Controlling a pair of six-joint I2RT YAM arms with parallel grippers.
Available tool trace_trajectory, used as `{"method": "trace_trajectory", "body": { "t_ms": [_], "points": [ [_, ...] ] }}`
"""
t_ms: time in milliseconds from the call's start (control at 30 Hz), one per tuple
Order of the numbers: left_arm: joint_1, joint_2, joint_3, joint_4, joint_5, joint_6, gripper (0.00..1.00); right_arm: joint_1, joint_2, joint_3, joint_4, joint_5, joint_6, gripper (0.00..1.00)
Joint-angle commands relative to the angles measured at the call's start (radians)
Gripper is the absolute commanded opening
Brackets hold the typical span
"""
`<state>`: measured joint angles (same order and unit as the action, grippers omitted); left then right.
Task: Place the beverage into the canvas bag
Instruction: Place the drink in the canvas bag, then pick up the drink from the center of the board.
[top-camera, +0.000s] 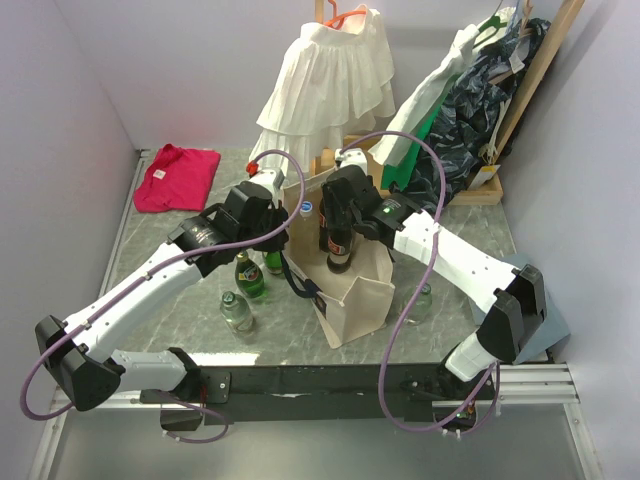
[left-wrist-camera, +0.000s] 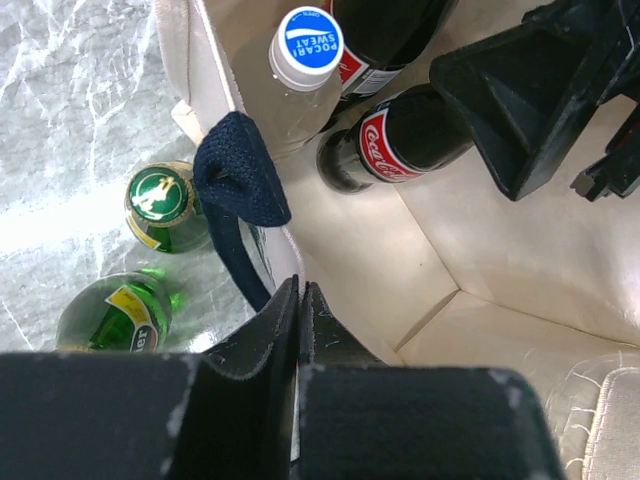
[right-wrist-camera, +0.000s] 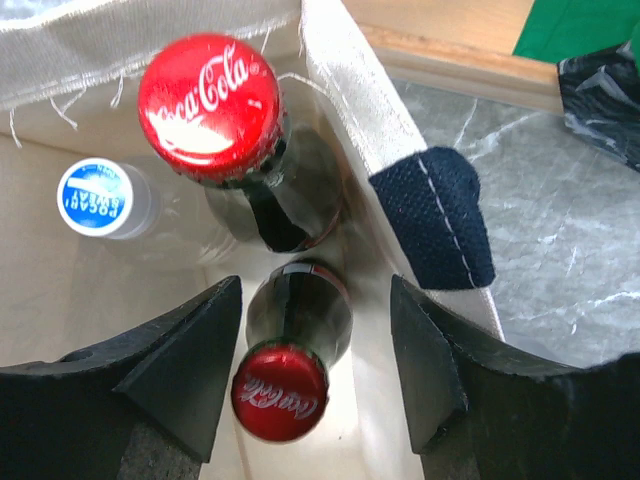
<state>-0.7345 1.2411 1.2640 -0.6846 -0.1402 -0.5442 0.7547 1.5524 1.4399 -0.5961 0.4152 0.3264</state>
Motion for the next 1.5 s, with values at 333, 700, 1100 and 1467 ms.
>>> {"method": "trace_trajectory", "body": {
  "t_ms": [333,700,1100,1467],
  "points": [
    [-0.002,-0.006,0.074,-0.03,-0.064,0.02,0.16,0.0,-0.224,0.106,-0.106,-0.049,0.056,0.7],
    [-0.002,-0.009,0.129,-0.041,-0.105,0.082,0.57,-0.003,-0.377,-0.048,-0.136,-0.024,0.118,0.73],
    [0.001,-0.045,0.129,-0.079,-0.288,0.104,0.86,-0.006,-0.416,-0.11,-0.139,-0.021,0.14,0.73],
    [0.033,-0.095,0.103,-0.182,-0.295,0.053,0.87,-0.008,-0.425,-0.115,-0.145,-0.019,0.142,0.74]
  ]
}}
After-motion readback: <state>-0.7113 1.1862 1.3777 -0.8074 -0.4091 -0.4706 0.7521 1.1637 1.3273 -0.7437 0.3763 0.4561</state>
